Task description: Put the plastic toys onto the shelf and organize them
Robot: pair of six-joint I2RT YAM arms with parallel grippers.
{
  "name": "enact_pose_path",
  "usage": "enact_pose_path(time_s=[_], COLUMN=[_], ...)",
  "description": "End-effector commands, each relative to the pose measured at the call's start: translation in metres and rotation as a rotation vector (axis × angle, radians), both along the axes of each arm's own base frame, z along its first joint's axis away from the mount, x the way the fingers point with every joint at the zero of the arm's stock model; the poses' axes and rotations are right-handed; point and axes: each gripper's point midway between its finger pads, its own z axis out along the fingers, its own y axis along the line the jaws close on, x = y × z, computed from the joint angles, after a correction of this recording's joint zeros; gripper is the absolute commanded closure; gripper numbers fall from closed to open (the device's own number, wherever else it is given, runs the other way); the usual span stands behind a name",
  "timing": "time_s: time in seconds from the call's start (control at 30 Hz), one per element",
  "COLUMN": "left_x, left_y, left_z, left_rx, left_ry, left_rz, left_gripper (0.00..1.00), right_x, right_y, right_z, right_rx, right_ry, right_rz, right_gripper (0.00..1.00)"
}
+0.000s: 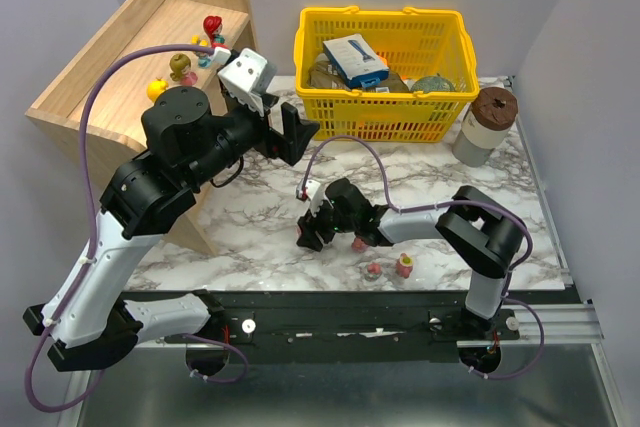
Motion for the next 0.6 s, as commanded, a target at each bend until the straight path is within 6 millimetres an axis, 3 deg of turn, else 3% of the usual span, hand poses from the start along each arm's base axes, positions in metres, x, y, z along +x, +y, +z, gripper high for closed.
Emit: enact_pose_path(time_s=[0.0, 0.07, 0.23, 0.43, 0.5, 0.53, 0.57], left_x=[-0.003, -0.003, -0.005, -0.01, -0.012, -0.012, -0.012], left_y=[0.013, 0.015, 0.025, 0.045, 0.051, 0.055, 0.058], left_z=[0.011, 0.012, 0.017, 0.025, 0.025, 0.026, 0.024], left_rx=[-0.003, -0.006, -0.014, -0.03, -0.033, -0.035, -0.03], left_ry=[-0.031, -0.033, -0.039, -0.029, -0.015, -0.012, -0.003], left_rz=[0.037, 0.049, 0.079, 0.15, 0.168, 0.191, 0.202], left_gripper=[0.01, 0.01, 0.01, 0.01, 0.01, 0.01, 0.01], right_x=[0.007, 0.008, 0.013, 0.025, 0.023, 0.027, 0.024], right_y=[0.008, 0.01, 0.016, 0.038, 0.042, 0.05, 0.055], right_z=[0.011, 0.019, 0.048, 0.135, 0.15, 0.174, 0.179], right_rx=[0.035, 0.049, 0.072, 0.147, 0.143, 0.174, 0.18], right_ry=[-0.001, 0.004, 0.009, -0.011, 0.005, -0.013, -0.007], right_rz=[-0.047, -0.056, -0.077, -0.077, -0.065, -0.06, -0.042], right_gripper=[0.51, 0.61, 0.7, 0.71, 0.71, 0.71, 0.71])
